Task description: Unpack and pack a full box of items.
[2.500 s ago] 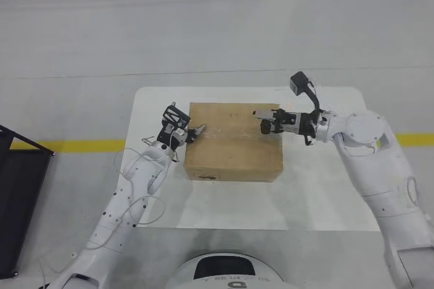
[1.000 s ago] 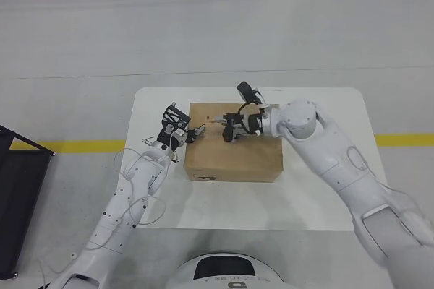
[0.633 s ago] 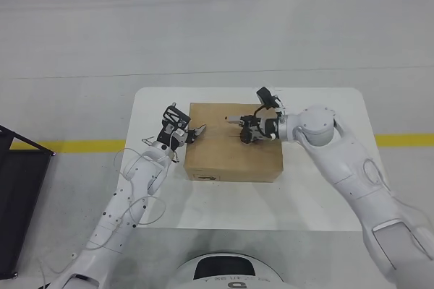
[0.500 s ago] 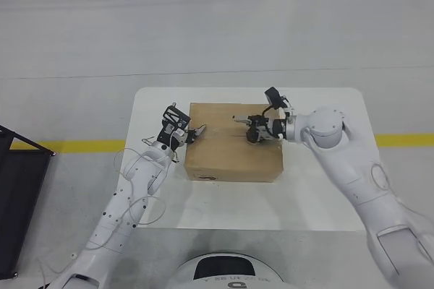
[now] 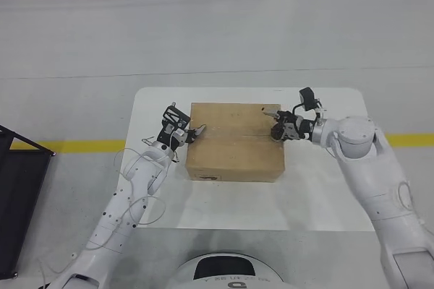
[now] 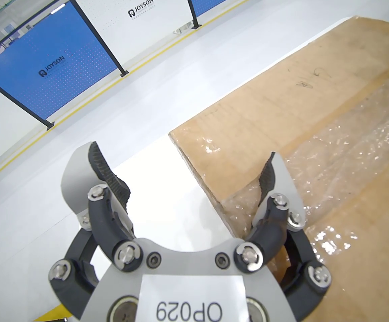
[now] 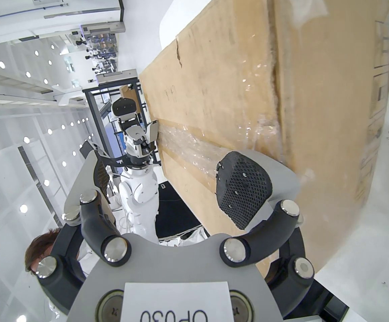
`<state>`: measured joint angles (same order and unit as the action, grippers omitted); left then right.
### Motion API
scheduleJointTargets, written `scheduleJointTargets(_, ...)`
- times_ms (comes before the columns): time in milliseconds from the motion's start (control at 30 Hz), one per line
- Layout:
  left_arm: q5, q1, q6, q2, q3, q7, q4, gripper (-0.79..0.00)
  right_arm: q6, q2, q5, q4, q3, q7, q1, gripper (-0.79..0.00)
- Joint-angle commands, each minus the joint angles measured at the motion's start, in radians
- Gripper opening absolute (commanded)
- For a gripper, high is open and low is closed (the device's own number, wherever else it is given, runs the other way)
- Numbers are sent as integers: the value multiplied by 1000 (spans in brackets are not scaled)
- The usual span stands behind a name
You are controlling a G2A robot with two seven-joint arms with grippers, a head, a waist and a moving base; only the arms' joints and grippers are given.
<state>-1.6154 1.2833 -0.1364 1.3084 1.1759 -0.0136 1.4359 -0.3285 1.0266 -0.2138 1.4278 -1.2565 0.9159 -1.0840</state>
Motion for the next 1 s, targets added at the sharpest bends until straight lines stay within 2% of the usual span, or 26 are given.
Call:
scheduleJointTargets(0, 0, 0, 0, 0, 0, 0, 0, 0, -6, -3, 1, 7, -14, -7, -9, 0)
scheduleJointTargets(333, 0, 0, 0, 0, 0, 0, 0, 0, -17, -22, -30, 39, -121, -46, -70, 0)
scheduleJointTargets(633, 1, 0, 2, 0, 1, -2, 4, 0, 47, -35, -101, 103, -231, -78, -157, 0)
scheduleJointTargets(767, 35, 9, 35, -4, 52, -33, 84, 0, 95, -34, -137, 92, -241, -82, -154, 0)
scheduleJointTargets(967, 64, 62, 53, -22, 187, -31, 202, 0, 177, -32, -185, 42, -275, -127, -159, 0)
